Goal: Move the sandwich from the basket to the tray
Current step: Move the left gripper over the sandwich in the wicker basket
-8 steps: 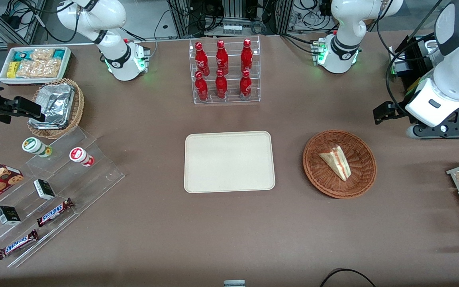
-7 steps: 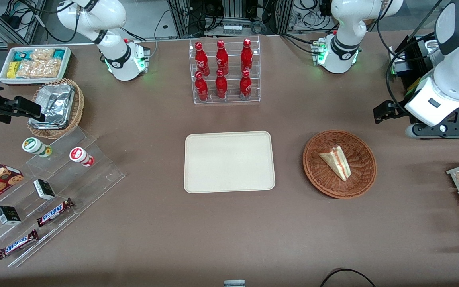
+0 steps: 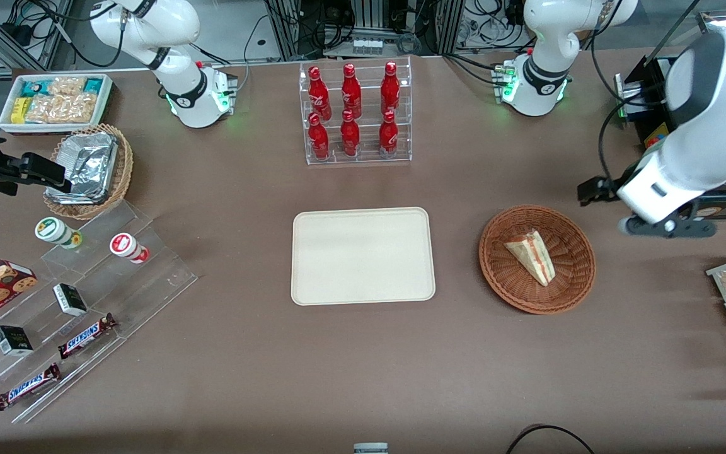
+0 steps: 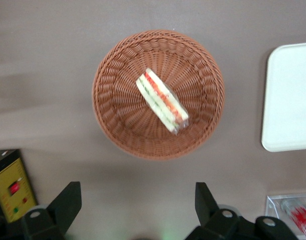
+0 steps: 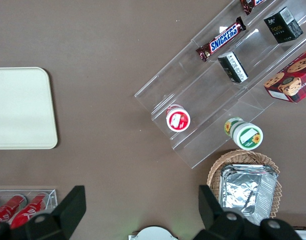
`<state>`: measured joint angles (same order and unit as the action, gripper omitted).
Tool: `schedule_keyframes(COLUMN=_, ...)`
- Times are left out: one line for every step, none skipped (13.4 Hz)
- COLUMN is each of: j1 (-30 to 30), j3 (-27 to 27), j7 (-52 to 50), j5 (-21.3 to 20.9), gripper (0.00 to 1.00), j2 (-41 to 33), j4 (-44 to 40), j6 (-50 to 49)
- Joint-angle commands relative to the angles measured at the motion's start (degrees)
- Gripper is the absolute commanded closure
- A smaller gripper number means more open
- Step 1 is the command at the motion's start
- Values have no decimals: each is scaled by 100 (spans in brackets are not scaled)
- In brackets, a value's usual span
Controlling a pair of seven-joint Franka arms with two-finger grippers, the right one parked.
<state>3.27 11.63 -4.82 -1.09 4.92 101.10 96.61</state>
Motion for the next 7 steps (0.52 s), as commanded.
schedule_keyframes(j1=7, j3=59, j7=-491, j5=12, gripper=0, j2=-254, j4=1013, j6=953)
schedule_keyframes(j1=-11, j3=68, j7=-693, j5=12, gripper=0, j2=-315, j4=1365, j6=1348)
schedule_keyframes(j1=-11, j3=77, j7=-782, j5=12, gripper=0, j2=-412, j4=1716, j6=1752)
schedule_keyframes(j1=-11, j3=77, j7=-844, j5=12, gripper=0, j2=-491, j4=2024, j6=2113)
schedule_keyframes(j1=-11, j3=77, j7=-1088, j5=12, gripper=0, j2=-535, j4=2289, j6=2430)
schedule_keyframes(j1=-20, j3=85, j7=-1404, j5=12, gripper=0, j2=-536, j4=2439, j6=2677)
schedule_keyframes(j1=-29, j3=94, j7=-1781, j5=12, gripper=0, j2=-492, j4=2502, j6=2853)
